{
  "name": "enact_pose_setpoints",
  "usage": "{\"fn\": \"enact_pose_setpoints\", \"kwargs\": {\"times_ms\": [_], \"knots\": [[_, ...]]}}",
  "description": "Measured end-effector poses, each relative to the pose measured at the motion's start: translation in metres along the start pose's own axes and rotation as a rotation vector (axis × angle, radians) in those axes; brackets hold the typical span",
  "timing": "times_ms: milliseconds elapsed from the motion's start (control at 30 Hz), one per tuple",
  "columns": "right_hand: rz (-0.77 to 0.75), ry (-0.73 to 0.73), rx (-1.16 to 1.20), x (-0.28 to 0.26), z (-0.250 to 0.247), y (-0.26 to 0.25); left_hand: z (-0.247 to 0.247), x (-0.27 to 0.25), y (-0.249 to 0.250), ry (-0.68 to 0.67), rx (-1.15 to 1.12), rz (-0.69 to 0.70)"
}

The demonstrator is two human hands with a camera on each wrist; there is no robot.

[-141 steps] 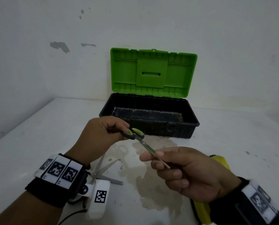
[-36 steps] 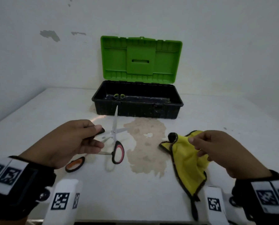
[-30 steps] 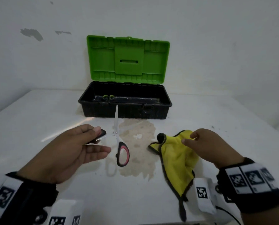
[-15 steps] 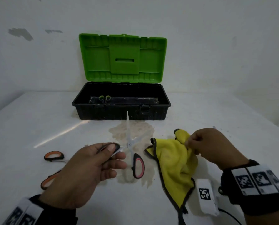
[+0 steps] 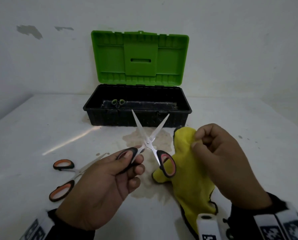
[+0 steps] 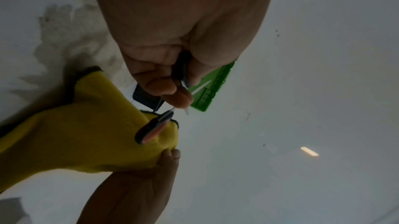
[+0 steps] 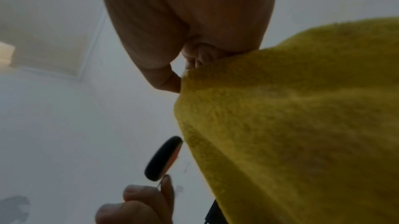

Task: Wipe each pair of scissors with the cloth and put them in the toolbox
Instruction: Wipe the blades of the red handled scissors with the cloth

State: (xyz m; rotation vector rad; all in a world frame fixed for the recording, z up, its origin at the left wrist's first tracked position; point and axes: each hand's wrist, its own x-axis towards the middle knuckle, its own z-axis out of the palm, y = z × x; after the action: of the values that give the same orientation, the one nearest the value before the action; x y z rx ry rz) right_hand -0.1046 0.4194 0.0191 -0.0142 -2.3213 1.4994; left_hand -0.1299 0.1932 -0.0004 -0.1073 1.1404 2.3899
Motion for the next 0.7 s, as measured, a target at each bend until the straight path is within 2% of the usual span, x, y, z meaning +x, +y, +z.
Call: {"fn": "enact_pose_setpoints", "kwargs": {"times_ms": [133, 300, 400, 600, 700], "knots": [[0.038, -0.106, 0.032, 0.000, 0.013, -0.006, 0.001, -0.004, -0.002, -0.047, -0.076, -0.060], [-0.088, -0.184, -0.012, -0.001, 0.025, -0.013, 0.001, -0.008, -0.004, -0.062, -0.072, -0.097], [-0.171, -0.189, -0.064, -0.003, 0.034, -0.013, 0.006, -0.010, -0.006, -0.045, 0.090, -0.013], [-0.300, -0.030, -0.224, -0.009, 0.051, -0.013, 0.005, 0.001, -0.013, 0.143, 0.264, 0.125], [-0.323, -0.039, -0.237, -0.017, 0.056, -0.015, 0.005, 0.002, -0.014, 0.184, 0.344, 0.200]]}}
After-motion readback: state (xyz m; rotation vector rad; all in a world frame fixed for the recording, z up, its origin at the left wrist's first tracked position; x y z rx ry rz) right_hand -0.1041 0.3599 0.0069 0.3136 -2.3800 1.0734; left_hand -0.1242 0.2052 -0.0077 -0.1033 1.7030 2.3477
